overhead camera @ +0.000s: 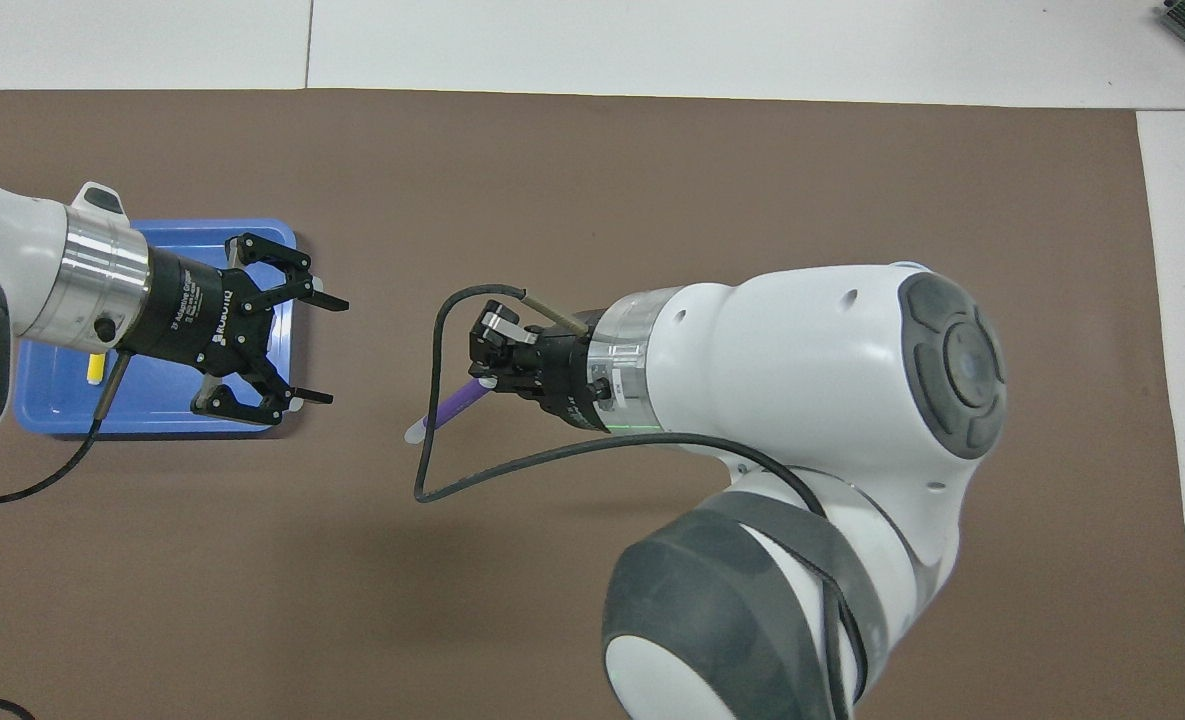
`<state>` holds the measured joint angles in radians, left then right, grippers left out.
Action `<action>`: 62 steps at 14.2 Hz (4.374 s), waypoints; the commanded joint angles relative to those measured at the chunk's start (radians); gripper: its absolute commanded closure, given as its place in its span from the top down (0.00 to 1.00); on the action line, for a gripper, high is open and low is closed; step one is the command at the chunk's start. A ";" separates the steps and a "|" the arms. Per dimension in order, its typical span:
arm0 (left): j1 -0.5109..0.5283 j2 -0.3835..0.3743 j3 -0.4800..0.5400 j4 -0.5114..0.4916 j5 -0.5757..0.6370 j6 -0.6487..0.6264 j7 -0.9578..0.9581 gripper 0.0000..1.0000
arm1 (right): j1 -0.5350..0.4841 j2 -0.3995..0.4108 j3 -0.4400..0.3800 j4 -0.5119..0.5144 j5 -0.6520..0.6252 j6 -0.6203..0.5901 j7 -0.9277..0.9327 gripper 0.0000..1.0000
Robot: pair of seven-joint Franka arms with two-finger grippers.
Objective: Right arm passes pens to left for tray arrangement
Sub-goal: 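Lift the purple pen toward the tray while the left gripper reaches out, then bring the left gripper around the purple pen held by the right gripper, then close the left gripper on the purple pen and open the right gripper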
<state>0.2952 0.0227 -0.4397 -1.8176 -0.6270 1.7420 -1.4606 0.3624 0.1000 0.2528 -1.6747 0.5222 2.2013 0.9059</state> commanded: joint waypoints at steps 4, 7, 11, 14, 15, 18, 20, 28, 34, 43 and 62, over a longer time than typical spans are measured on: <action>0.019 -0.044 0.019 -0.019 -0.123 -0.002 -0.167 0.93 | 0.000 -0.019 0.002 -0.025 0.024 0.023 0.007 0.00; -0.001 -0.041 0.015 -0.016 -0.143 -0.002 -0.303 0.94 | 0.000 -0.019 0.002 -0.025 0.024 0.021 0.007 0.00; -0.028 -0.055 0.010 -0.023 -0.172 -0.022 -0.323 0.94 | 0.000 -0.019 0.002 -0.025 0.024 0.021 0.007 0.00; -0.063 -0.061 0.009 -0.035 -0.174 -0.018 -0.330 0.94 | 0.000 -0.019 0.002 -0.025 0.024 0.021 0.007 0.00; -0.074 -0.069 0.009 -0.045 -0.175 -0.015 -0.331 0.94 | 0.000 -0.019 0.002 -0.025 0.024 0.021 0.007 0.00; -0.077 -0.073 0.009 -0.057 -0.177 -0.019 -0.330 0.94 | 0.000 -0.019 0.002 -0.025 0.024 0.021 0.007 0.00; -0.117 -0.096 0.009 -0.095 -0.177 -0.002 -0.327 0.94 | 0.000 -0.019 0.002 -0.025 0.024 0.020 0.007 0.00; -0.157 -0.113 0.009 -0.112 -0.192 -0.001 -0.319 0.81 | 0.000 -0.019 0.002 -0.025 0.024 0.020 0.007 0.00; -0.148 -0.122 0.012 -0.126 -0.192 0.007 -0.294 0.29 | 0.000 -0.019 0.002 -0.025 0.024 0.020 0.007 0.00; -0.148 -0.122 0.015 -0.121 -0.197 0.013 -0.238 0.00 | -0.002 -0.019 0.002 -0.025 0.024 0.017 0.007 0.00; -0.191 -0.129 0.013 -0.167 0.329 0.070 0.788 0.00 | -0.298 -0.020 -0.007 -0.058 -0.245 -0.147 -1.051 1.00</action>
<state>0.1057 -0.0973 -0.4334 -1.9567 -0.3745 1.7770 -0.8167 0.1260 0.0981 0.2338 -1.6873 0.2978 2.0483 -0.0234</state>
